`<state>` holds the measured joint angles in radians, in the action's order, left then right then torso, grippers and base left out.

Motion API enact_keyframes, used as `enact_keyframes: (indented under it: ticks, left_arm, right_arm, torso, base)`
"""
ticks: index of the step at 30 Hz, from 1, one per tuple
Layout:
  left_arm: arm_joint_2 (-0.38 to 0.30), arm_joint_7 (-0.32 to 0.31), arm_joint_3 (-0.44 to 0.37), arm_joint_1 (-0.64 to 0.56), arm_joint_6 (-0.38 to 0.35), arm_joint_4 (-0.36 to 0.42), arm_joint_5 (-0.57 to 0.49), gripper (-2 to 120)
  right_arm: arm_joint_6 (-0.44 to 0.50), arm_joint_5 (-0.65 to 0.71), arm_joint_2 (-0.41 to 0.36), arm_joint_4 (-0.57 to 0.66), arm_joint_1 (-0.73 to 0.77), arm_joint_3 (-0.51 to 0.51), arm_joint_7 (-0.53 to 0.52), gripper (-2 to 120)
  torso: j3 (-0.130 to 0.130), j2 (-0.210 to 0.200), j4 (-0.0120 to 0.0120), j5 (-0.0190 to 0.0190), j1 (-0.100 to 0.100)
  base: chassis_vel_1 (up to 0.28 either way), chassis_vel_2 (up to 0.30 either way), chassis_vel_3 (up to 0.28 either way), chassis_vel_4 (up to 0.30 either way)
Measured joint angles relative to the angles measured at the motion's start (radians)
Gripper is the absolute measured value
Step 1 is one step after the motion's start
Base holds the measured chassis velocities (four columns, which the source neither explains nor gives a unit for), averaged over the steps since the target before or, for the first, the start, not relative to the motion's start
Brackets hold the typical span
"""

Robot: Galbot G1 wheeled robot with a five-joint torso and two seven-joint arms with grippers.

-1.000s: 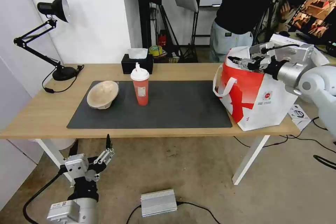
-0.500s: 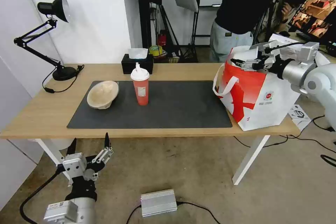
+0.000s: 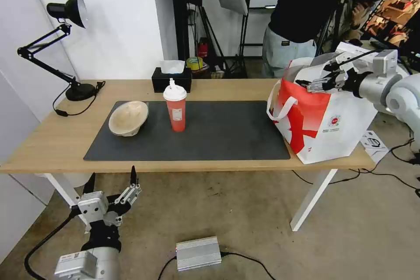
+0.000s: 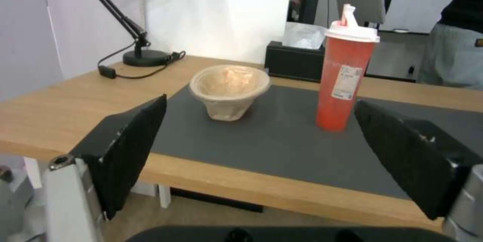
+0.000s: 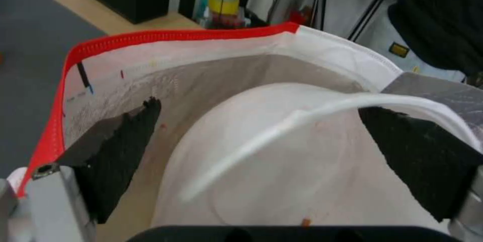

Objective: Pick up the trash from the table and place it into the takeout bag.

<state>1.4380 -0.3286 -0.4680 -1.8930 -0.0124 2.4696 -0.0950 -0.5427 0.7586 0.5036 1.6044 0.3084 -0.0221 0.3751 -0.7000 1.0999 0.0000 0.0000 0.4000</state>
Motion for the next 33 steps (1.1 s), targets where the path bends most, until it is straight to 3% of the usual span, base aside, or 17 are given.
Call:
enact_keyframes:
  ticks: [13,25,30,33]
  left_arm:
    - [0.004,0.000,-0.001,0.000,0.003,-0.001,0.003,100]
    - [0.006,-0.001,-0.004,0.002,0.004,-0.001,0.003,100]
    - [0.007,-0.002,-0.005,0.002,0.004,0.001,0.004,100]
    - [0.005,-0.002,-0.007,0.002,0.004,0.004,0.003,100]
  right_arm:
    - [-0.056,-0.005,-0.015,0.006,-0.085,0.084,-0.015,100]
    - [-0.061,0.002,-0.010,0.010,-0.083,0.081,-0.030,100]
    - [0.023,0.104,-0.001,0.035,-0.039,0.050,-0.134,100]
    - [0.139,0.187,0.008,0.092,0.031,0.000,-0.220,100]
  torso:
    - [0.000,0.000,0.0000,0.0000,0.000]
    - [0.000,0.000,0.0000,0.0000,0.000]
    - [0.000,0.000,-0.0001,0.0001,0.000]
    - [0.000,0.000,0.0000,0.0000,0.000]
  base:
    - [0.000,0.000,0.000,0.000]
    - [0.000,0.000,0.000,0.000]
    - [0.000,0.000,0.000,0.000]
    - [0.000,0.000,0.000,0.000]
